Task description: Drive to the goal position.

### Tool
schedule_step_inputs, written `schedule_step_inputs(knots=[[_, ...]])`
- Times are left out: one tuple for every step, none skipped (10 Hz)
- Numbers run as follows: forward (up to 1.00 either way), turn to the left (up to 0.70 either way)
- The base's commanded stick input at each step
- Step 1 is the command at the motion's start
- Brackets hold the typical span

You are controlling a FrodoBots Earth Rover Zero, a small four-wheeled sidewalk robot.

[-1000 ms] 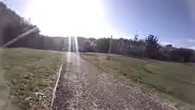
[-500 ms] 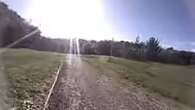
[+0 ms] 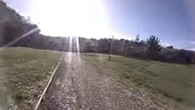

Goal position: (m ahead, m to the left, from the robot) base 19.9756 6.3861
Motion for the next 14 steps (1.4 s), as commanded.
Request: schedule_step_inputs(knots=[[0.5, 0.0], [0.5, 0.0], [0.5, 0.0], [0.5, 0.0], [0.5, 0.0], [0.5, 0.0], [0.5, 0.35], [0.5, 0.47], [0.5, 0.35], [0.5, 0.14], [0.5, 0.04], [0.5, 0.04], [0.5, 0.09], [0.5, 0.26]])
